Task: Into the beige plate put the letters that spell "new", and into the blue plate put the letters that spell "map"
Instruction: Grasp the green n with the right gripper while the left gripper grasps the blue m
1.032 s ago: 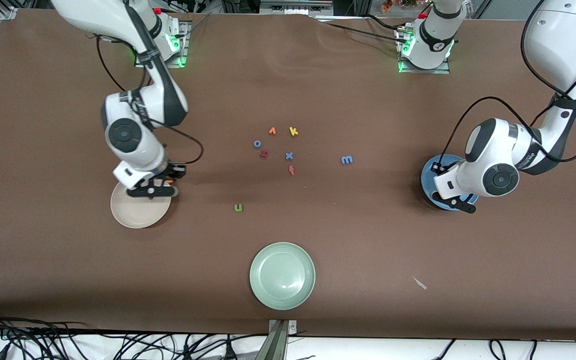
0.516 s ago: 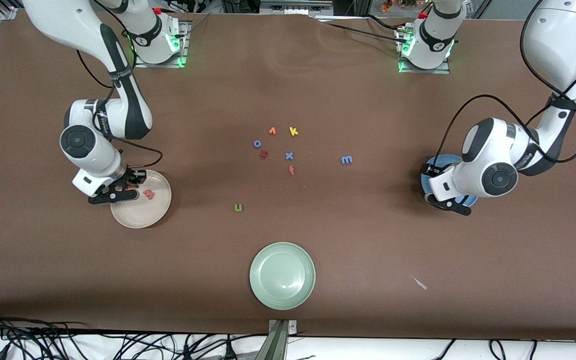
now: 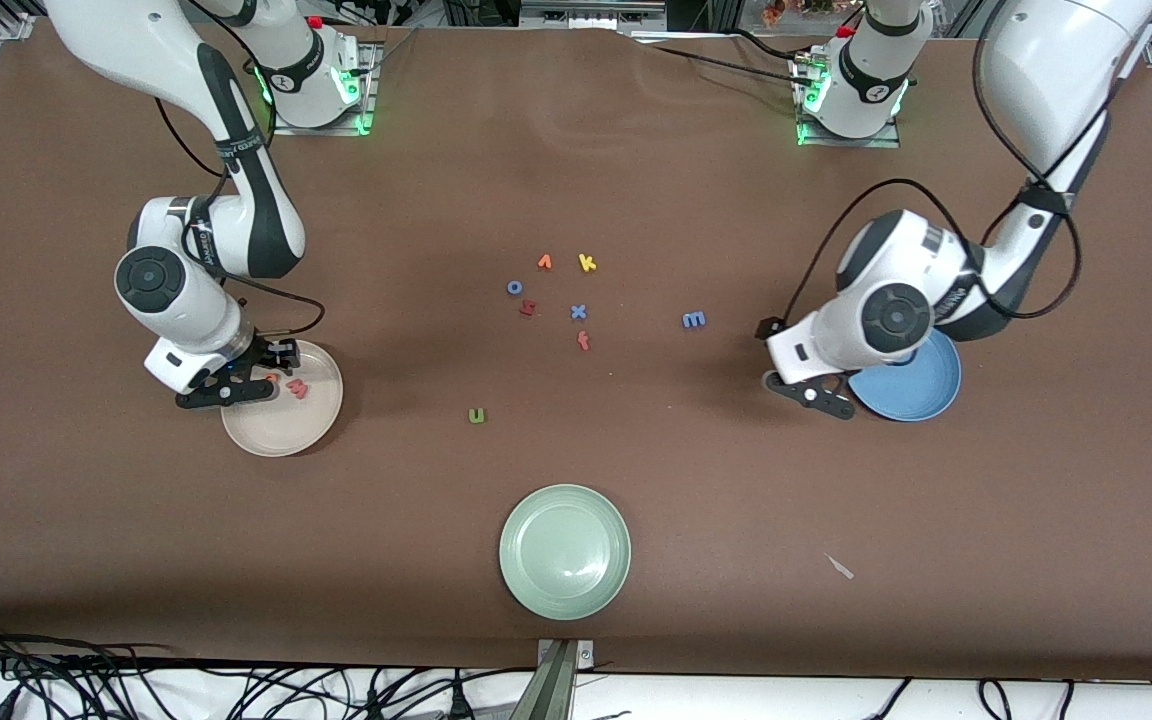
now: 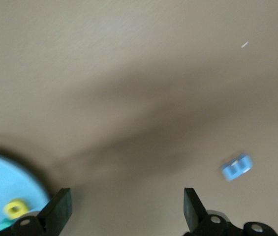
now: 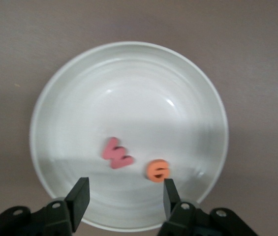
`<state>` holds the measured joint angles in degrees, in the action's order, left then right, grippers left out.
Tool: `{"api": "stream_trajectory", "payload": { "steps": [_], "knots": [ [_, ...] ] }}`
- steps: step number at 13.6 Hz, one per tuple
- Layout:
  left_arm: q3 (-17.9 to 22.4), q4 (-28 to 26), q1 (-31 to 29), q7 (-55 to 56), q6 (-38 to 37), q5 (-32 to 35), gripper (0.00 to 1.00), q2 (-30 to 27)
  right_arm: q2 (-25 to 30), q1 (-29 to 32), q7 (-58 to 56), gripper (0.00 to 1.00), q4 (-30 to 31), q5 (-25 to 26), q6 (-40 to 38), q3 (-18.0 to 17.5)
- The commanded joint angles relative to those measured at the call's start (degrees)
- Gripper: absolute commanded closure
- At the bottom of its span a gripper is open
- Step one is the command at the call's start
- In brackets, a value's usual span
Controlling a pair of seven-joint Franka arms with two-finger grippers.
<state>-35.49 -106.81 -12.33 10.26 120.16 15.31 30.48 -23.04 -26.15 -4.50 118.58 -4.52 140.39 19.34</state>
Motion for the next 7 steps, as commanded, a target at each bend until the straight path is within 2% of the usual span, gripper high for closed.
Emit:
{"api": "stream_trajectory", "payload": {
  "steps": [1, 4, 7],
  "knots": [
    [0.1, -4.4, 2.5, 8.7, 7.3, -1.2, 0.0, -0.5, 0.2, -0.7, 3.4, 0.3, -3.6, -4.7, -3.4, -2.7],
    [0.1, -8.8, 4.9, 24.1, 13.4, -1.0, 0.0, -0.4, -3.3, -1.5, 14.3, 0.3, -9.1, -4.7, -3.4, -7.2],
    [0.2, -9.2, 9.4, 39.4, 14.0, -0.3, 0.0, 0.5, -10.3, -5.3, 24.2, 0.29, -17.8, -4.2, -3.4, -9.3]
  ]
}}
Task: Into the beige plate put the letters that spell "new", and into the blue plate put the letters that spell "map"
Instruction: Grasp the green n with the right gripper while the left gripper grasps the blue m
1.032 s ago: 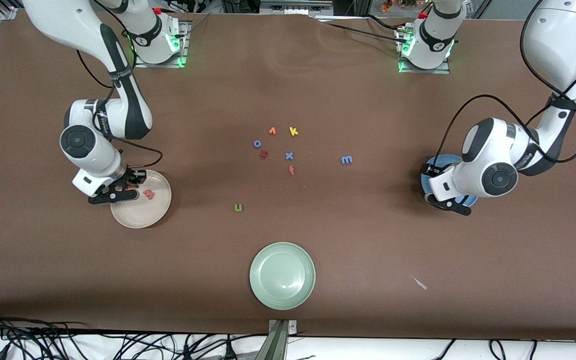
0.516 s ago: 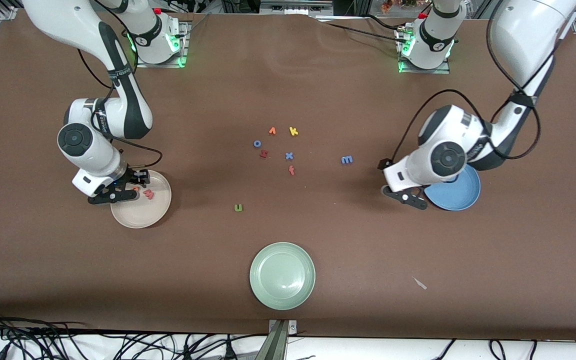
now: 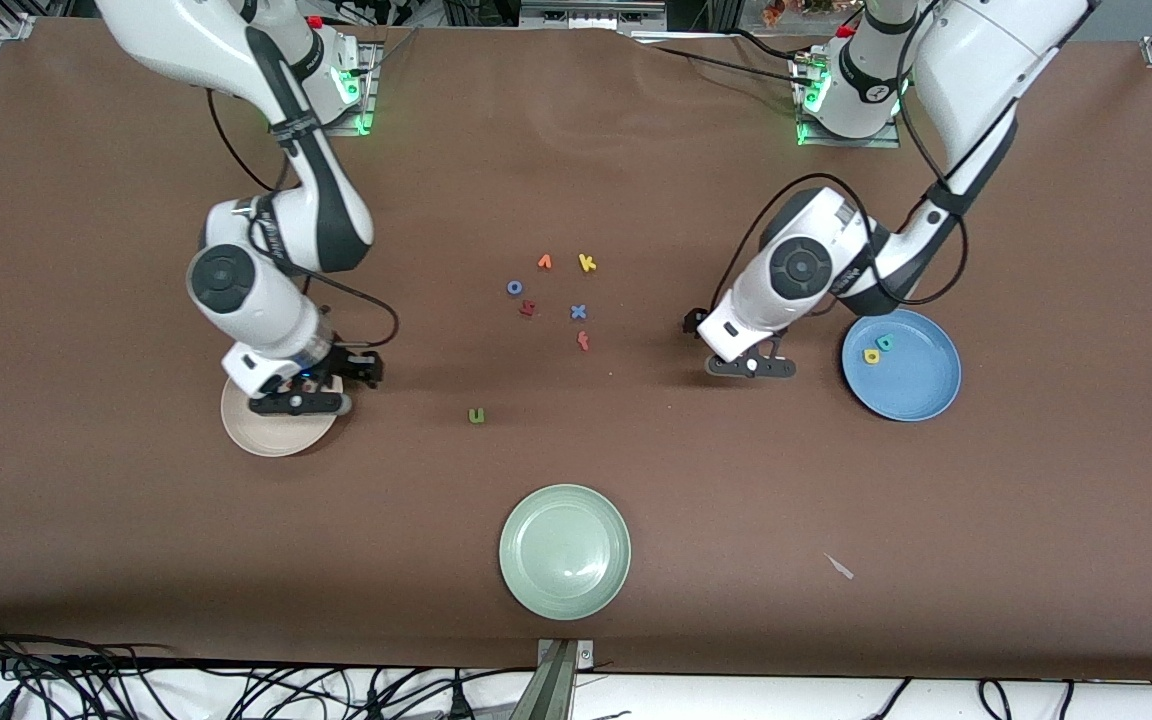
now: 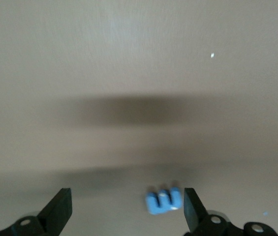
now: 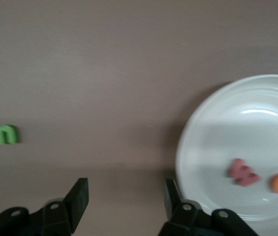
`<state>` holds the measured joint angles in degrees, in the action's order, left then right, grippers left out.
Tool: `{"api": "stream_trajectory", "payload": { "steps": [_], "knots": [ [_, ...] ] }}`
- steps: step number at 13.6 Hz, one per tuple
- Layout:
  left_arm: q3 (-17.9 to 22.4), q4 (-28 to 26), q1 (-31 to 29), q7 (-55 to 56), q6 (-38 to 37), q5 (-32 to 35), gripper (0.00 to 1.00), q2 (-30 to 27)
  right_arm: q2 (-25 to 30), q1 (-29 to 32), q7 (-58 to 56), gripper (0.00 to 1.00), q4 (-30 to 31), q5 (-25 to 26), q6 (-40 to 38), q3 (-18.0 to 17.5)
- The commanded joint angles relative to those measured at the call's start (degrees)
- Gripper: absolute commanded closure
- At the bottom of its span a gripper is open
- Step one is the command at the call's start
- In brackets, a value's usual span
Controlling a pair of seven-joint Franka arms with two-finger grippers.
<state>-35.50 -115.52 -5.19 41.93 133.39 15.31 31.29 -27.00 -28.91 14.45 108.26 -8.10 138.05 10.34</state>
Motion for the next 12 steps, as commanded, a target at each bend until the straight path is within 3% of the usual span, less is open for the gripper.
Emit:
{"api": "stream_trajectory", "payload": {
  "steps": [1, 4, 9, 12],
  "knots": [
    [0.3, -0.7, 2.6, 9.5, 1.4, -0.3, 0.0, 0.1, -8.8, -4.5, 7.0, 0.28, -10.9, -0.3, -1.0, -0.3],
    [0.4, -3.1, 4.0, 14.3, 5.0, 0.4, 0.0, 0.4, -13.5, -7.1, 7.3, 0.25, -16.3, -0.4, -0.9, -0.3],
    [0.3, -3.8, 5.1, 31.6, 6.6, 14.2, 0.0, 3.3, -18.3, -9.8, 7.5, 0.21, -17.9, -0.3, 4.8, -0.4],
    [0.3, -3.2, 5.2, 34.1, 7.1, 16.4, 0.04, 5.4, -18.9, -10.4, 7.7, 0.21, -17.9, -0.2, 6.2, -0.4]
  ]
}}
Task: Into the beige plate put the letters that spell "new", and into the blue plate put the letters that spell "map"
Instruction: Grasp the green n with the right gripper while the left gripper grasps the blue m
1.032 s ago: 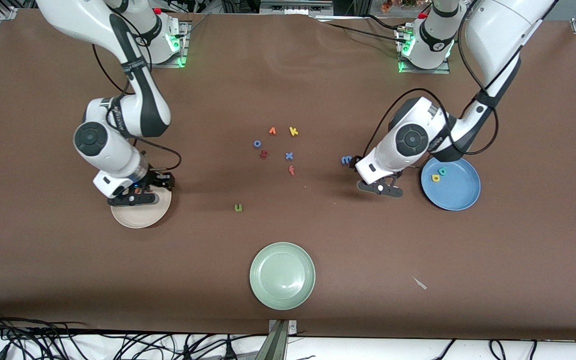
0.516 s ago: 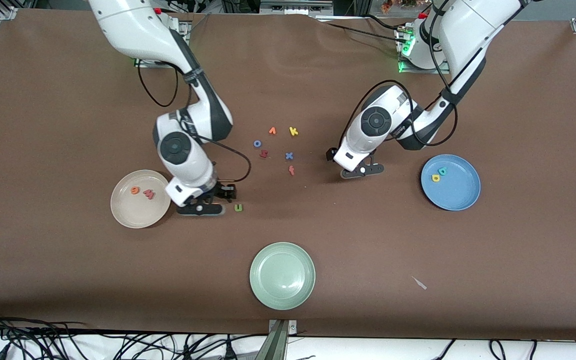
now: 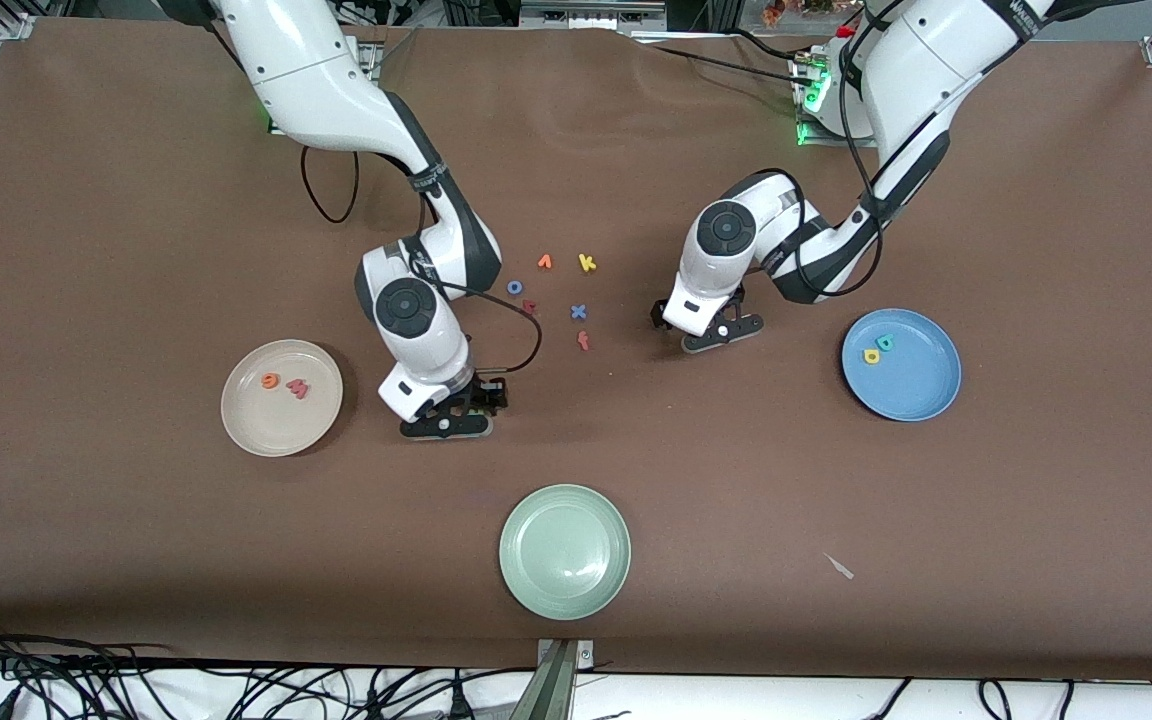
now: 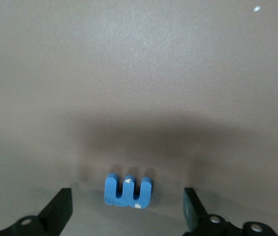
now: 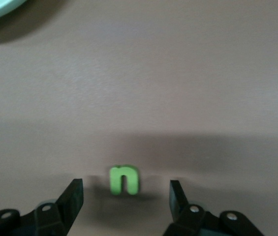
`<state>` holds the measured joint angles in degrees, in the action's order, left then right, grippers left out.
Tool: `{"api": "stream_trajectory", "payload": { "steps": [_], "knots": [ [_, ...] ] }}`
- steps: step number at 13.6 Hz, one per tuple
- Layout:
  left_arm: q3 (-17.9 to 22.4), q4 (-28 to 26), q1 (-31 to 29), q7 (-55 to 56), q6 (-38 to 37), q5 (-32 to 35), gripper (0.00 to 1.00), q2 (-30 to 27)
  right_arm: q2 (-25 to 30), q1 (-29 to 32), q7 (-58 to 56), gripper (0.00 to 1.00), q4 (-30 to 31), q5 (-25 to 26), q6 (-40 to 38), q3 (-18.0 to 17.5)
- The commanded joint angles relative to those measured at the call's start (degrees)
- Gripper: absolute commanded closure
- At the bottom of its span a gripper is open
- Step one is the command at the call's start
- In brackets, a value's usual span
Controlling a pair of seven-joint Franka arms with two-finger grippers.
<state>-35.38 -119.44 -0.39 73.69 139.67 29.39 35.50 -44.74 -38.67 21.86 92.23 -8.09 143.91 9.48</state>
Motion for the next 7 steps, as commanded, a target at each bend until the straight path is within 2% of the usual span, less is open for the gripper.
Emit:
{"api": "stream_trajectory", "payload": {
  "steps": [1, 4, 7],
  "knots": [
    [0.1, 0.7, 0.3, 2.3, 0.9, 2.3, 0.12, 1.3, -1.5, -1.0, 0.4, 0.21, -1.8, -0.2, 0.8, 0.5],
    [0.1, 0.6, 0.2, 2.2, 0.9, 2.4, 0.28, 1.4, -2.2, -1.4, -0.1, 0.23, -1.3, 0.2, 2.6, 0.5],
    [0.1, 0.6, 0.0, 1.4, 0.9, 2.4, 0.41, 1.4, -2.3, -1.3, -0.3, 0.35, -1.3, 0.4, 2.6, 0.5]
  ]
}}
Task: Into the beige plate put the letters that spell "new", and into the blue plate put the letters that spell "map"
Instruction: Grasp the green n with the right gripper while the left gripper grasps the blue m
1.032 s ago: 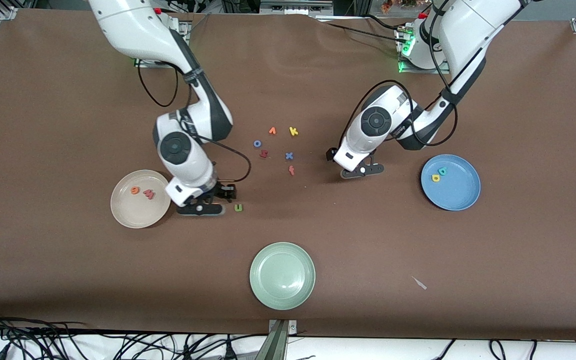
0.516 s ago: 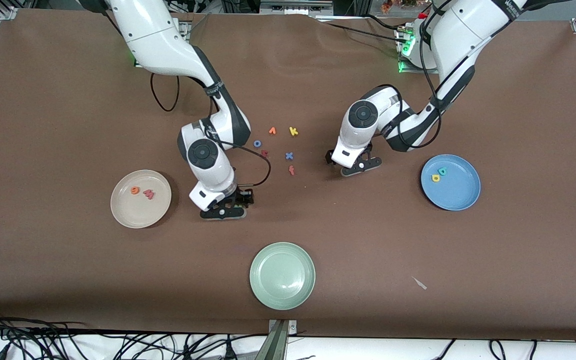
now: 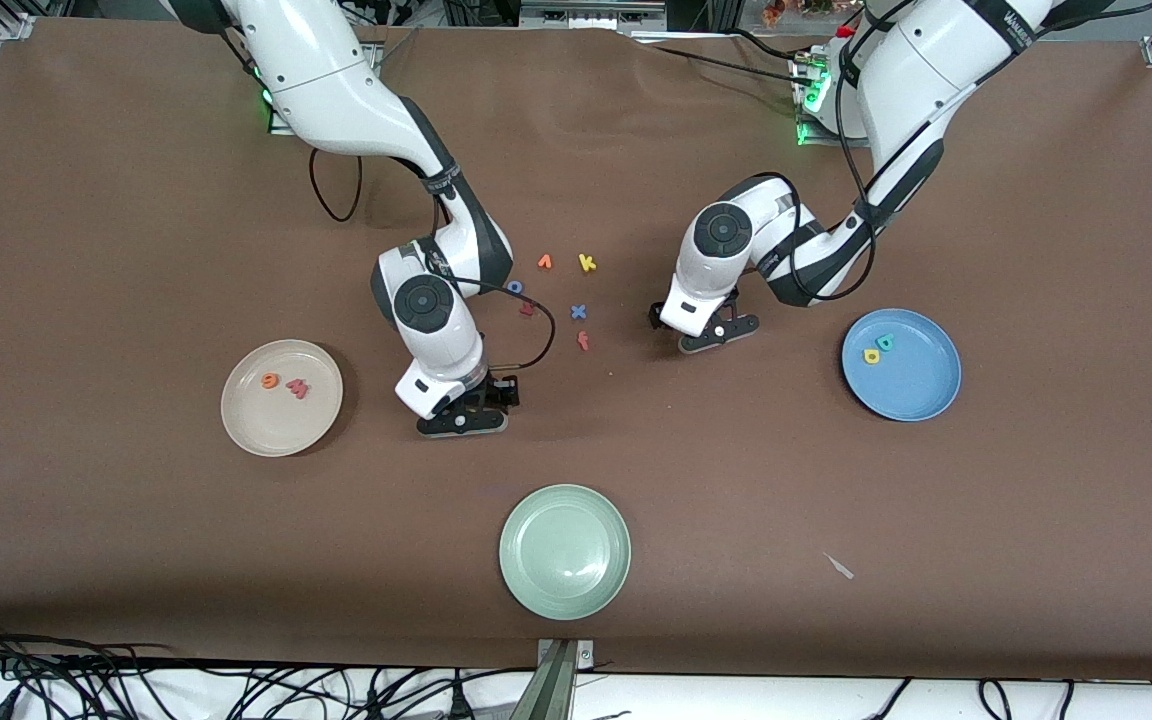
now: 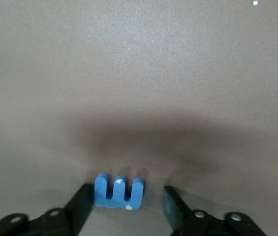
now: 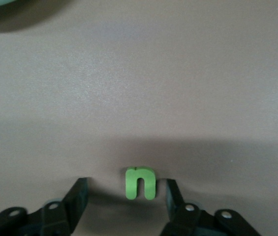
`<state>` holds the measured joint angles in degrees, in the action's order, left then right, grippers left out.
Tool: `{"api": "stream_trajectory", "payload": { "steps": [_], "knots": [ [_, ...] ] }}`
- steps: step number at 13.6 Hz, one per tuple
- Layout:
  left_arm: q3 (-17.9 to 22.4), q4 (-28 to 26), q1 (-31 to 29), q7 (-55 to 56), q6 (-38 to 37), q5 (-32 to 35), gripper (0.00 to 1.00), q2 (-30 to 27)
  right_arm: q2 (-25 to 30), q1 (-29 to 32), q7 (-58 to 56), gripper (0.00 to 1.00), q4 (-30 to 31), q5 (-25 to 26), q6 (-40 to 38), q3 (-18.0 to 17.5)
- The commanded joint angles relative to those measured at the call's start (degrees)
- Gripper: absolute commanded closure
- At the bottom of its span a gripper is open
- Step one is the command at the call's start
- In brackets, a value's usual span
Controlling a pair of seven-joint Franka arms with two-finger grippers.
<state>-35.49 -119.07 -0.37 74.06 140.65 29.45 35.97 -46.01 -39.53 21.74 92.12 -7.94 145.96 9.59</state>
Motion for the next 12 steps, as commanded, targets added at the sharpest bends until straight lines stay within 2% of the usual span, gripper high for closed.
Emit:
{"api": "stream_trajectory", "payload": {
  "steps": [1, 5, 9, 12],
  "knots": [
    [0.2, 0.2, -0.2, 0.1, -0.1, 2.4, 0.43, 0.9, -1.0, -0.5, -0.3, 0.42, -1.2, 0.3, 0.6, 0.4],
    [0.2, 0.1, -0.5, -1.0, -0.1, 2.4, 0.56, 0.9, -0.9, -0.1, -2.1, 0.77, -1.1, 0.6, 0.5, 0.5],
    [0.2, 0.2, -0.7, -3.0, -0.2, 2.4, 0.66, 0.9, 0.6, 0.5, -4.5, 0.79, -1.2, 0.6, -2.1, 1.0],
    [0.1, 0.6, -1.1, -4.6, -1.0, 2.3, 0.73, 0.2, 4.2, 1.0, -10.7, 0.79, -1.2, -0.1, -9.8, 4.2]
  ]
}}
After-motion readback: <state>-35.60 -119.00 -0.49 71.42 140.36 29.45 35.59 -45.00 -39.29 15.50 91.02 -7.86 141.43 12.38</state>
